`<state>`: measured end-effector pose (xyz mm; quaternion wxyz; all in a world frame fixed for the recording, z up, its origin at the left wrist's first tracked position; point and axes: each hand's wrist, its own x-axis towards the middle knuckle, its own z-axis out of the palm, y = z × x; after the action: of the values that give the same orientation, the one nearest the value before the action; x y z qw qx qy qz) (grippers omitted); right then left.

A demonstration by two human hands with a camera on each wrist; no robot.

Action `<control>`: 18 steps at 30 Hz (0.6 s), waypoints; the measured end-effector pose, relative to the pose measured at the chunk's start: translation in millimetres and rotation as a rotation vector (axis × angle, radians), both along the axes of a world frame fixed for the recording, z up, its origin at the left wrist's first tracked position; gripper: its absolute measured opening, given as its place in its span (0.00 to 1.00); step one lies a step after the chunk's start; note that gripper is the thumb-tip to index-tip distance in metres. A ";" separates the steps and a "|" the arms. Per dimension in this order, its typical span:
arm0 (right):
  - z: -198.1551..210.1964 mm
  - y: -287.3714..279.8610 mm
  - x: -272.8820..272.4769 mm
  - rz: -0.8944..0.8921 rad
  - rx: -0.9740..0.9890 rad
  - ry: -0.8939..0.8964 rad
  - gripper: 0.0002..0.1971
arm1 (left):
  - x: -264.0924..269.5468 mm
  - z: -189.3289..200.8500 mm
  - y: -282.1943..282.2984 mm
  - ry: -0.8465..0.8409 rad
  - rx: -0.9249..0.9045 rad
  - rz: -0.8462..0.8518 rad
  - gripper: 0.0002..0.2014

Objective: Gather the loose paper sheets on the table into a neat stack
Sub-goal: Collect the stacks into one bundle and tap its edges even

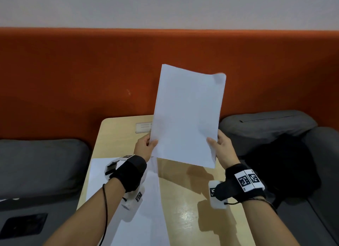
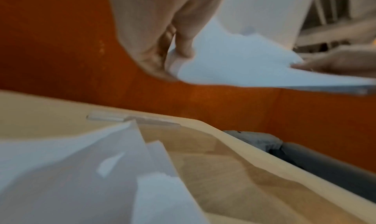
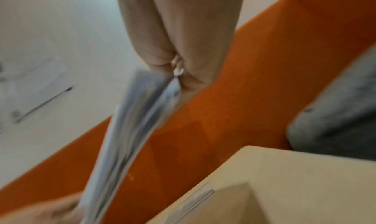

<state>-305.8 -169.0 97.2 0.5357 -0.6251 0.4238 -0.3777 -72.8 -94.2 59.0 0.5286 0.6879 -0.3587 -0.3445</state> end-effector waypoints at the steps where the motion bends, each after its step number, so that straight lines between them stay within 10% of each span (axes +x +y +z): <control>1: 4.1 2.4 6.6 -0.053 -0.082 0.035 0.18 | 0.7 1.3 -0.6 -0.052 0.013 -0.008 0.19; 4: 10.5 21.2 32.0 -0.076 -0.233 0.102 0.18 | -9.0 24.3 -9.1 -0.018 -0.001 -0.119 0.30; 8: -4.8 51.0 59.3 0.300 -0.336 0.448 0.20 | -22.0 53.7 -24.8 0.447 -0.105 -0.052 0.13; 13: -30.7 51.3 64.6 0.524 -0.423 0.606 0.21 | -3.1 31.6 -16.9 0.311 -0.022 0.080 0.14; 18: -10.0 27.0 45.7 0.089 -0.028 0.127 0.19 | 15.9 60.2 3.5 0.427 -0.103 -0.275 0.11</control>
<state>-260.2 -142.0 87.2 0.5151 -0.6734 0.4235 -0.3191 -56.9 -90.8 119.3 0.5749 0.5166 -0.3459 -0.5319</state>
